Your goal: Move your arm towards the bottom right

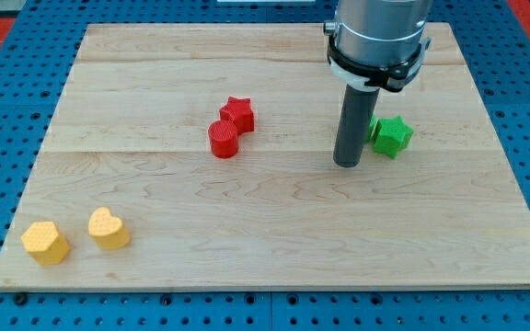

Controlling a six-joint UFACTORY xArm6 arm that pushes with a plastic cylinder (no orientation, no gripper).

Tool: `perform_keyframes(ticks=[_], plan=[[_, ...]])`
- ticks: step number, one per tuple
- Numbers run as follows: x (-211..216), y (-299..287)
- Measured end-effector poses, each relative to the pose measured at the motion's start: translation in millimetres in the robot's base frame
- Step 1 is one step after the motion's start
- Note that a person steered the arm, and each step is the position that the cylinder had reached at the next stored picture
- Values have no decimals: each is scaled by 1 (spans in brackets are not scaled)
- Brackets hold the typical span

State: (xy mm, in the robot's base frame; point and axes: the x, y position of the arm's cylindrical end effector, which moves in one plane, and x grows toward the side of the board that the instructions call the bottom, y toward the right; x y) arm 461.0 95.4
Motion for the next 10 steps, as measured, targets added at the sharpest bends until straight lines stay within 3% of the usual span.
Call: perform_keyframes(ticks=[10], plan=[[7,19]])
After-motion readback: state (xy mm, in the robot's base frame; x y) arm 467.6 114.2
